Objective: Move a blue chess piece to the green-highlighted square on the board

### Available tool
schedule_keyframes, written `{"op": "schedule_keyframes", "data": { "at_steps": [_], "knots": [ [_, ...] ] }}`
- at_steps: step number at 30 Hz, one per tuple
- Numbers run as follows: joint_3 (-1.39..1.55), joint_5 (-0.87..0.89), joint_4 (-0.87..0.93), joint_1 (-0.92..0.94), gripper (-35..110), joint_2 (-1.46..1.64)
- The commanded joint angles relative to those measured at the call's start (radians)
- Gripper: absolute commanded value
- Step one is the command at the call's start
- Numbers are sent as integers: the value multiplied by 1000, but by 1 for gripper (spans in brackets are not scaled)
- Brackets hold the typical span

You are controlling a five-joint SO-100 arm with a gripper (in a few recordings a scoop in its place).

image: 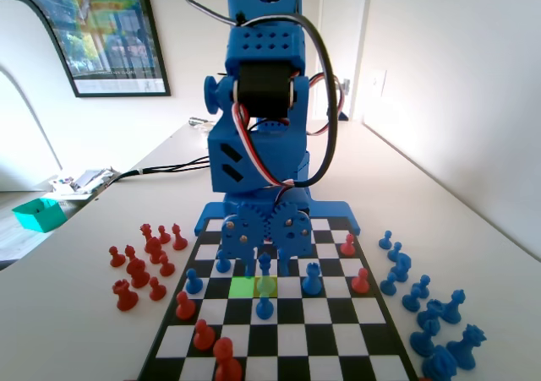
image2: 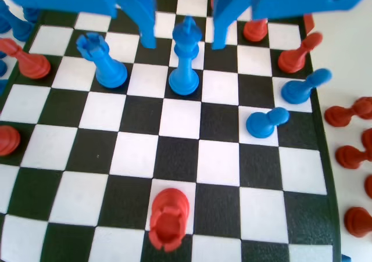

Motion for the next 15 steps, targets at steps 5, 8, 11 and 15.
{"op": "schedule_keyframes", "data": {
  "at_steps": [5, 8, 11, 15],
  "knots": [
    [18, -48, -11, 11, 6, 28],
    [28, -52, -20, 9, 6, 28],
    [35, -55, -31, 6, 5, 28],
    [40, -58, -38, 5, 1, 26]
  ]
}}
